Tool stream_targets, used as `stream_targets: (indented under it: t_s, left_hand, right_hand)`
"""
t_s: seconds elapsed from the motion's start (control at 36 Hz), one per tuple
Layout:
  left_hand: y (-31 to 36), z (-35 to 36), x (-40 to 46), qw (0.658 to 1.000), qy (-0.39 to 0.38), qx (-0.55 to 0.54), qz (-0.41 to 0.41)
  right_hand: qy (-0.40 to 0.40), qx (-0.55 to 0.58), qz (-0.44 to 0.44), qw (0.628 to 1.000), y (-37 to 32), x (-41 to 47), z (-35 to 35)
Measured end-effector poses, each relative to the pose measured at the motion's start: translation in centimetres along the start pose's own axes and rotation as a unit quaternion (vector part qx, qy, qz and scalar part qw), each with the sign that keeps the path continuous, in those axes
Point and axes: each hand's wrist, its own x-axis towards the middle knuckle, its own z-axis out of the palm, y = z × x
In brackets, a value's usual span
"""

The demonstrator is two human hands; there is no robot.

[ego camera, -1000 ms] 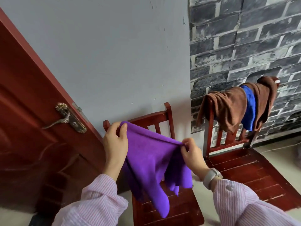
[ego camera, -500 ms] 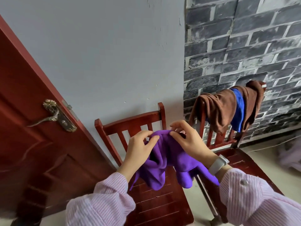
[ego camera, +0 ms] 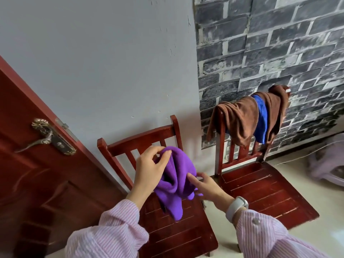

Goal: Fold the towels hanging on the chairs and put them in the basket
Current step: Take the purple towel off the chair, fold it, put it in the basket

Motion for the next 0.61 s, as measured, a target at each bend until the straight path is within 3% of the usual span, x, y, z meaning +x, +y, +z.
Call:
stream_targets:
  t_s: [0.08, 0.22, 0.36, 0.47, 0.61]
  left_hand:
    - [-0.4, -1.0, -0.3, 1.000, -0.003, -0.003, -0.013]
    - [-1.7, -2.6, -0.3, 0.994, -0.070, 0.046, -0.076]
    - [-4.5, -4.6, -0.7, 0.977, -0.121, 0.112, -0.136]
    - [-7.2, -6.2, -1.7, 0.955, -0.141, 0.203, -0.163]
    - [-9.6, -6.9, -2.7, 0.898, -0.206, 0.328, -0.207]
  right_hand:
    - [0.014, 0.111, -0.030, 0.993, -0.7, 0.3, 0.4]
    - [0.040, 0.128, -0.073, 0.988, -3.0, 0.9, 0.0]
    - [0.187, -0.069, -0.198, 0.960, -3.9, 1.8, -2.6]
    - [0.232, -0.179, -0.225, 0.929, -3.6, 1.7, -4.9]
    - [0.269, -0.240, -0.214, 0.908, -2.3, 2.0, -6.8]
